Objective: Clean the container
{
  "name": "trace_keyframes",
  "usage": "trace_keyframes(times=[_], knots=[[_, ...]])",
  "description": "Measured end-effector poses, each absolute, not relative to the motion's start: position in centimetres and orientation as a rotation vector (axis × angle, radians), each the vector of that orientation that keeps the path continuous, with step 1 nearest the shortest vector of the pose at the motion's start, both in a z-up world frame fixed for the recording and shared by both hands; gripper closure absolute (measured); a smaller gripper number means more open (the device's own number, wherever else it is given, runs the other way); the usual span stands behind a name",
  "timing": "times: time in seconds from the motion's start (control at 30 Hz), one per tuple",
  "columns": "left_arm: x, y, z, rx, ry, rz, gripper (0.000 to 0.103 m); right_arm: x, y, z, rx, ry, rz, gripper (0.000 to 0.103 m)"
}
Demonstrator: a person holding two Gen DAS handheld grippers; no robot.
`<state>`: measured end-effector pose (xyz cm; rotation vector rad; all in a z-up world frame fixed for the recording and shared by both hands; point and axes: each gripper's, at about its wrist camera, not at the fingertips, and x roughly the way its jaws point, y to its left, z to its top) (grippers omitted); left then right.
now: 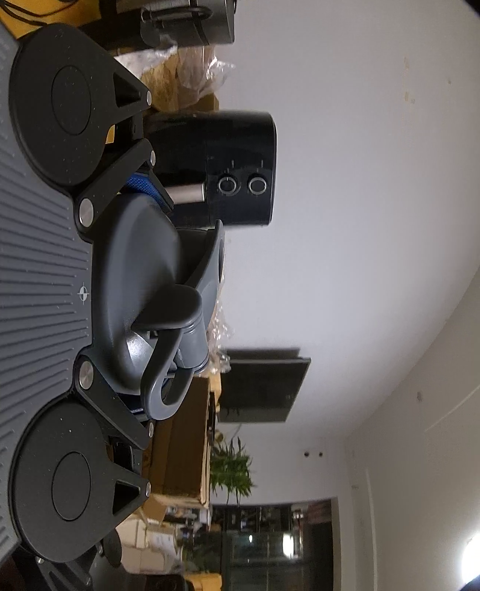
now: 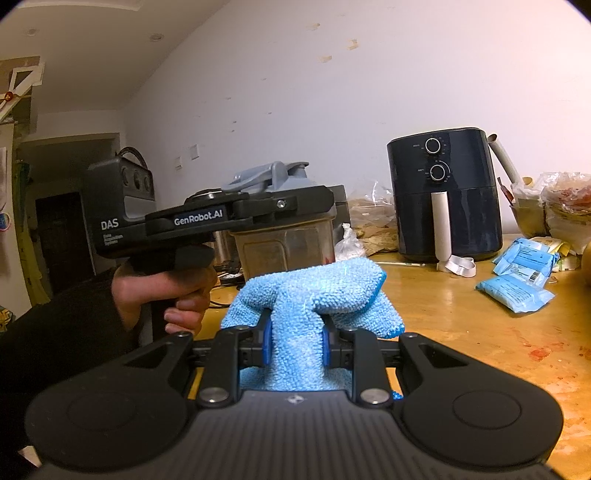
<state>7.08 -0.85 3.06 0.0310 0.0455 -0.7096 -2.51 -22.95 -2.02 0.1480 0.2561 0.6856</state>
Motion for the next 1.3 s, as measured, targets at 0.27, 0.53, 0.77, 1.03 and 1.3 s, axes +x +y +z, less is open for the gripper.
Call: trace_keyframes(times=[0.27,0.53,0.77,1.03,1.3], knots=[[7.9,-0.5,3.0,0.033,0.051,-0.808,0.008,-2.4,-22.5,-2.1,0.143,0.257,0.695,0.081],[8.3,-0.2,3.0,0.036,0.058,-0.845,0.008,-1.8,-21.8,-2.1,0.127,0.261,0.703,0.082],[8.5,-0.3,3.1,0.037,0.061,-0.846,0.008,-1.1,-20.7,-2.2,0.092,0.266,0.692,0.085],[8.8,0.3,3.1,0.029,0.065,-0.845,0.008,-0.7,-20.0,-2.3,0.054,0.264,0.666,0.085],[8.7,0.7,2.9,0.031,0.064,-0.847,0.008,-0.6,-20.0,-2.1,0.050,0.261,0.664,0.085]])
